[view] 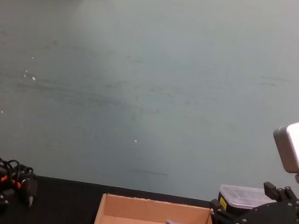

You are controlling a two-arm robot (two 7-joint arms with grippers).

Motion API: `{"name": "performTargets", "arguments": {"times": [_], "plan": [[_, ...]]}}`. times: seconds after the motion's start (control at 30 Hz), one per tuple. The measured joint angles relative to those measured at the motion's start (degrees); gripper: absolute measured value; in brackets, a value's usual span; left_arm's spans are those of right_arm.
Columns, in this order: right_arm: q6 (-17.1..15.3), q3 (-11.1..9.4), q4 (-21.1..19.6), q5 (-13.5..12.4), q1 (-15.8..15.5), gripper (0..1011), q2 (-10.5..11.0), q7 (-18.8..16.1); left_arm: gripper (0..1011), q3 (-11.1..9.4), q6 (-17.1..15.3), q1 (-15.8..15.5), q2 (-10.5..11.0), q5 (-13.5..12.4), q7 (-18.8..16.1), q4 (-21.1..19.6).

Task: Use one hand to pick up the angle iron from the table and place it into the box.

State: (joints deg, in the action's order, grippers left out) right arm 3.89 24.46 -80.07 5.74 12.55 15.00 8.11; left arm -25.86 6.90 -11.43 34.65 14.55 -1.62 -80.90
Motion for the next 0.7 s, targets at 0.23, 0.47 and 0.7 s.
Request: {"name": "performTargets", "arguments": {"times": [0.23,0.47,0.7], "plan": [[-0.02,0.0,0.0,-0.01,0.0,1004,0.0,-0.01,1004,0.0,0.0,0.0,0.0,0.0,0.0,0.0],[-0.02,0.0,0.0,-0.01,0.0,1004,0.0,-0.01,1005,0.0,0.0,0.0,0.0,0.0,0.0,0.0],[-0.02,0.0,0.0,-0.01,0.0,1004,0.0,0.0,1005,0.0,0.0,0.0,0.0,0.0,0.0,0.0]]}}
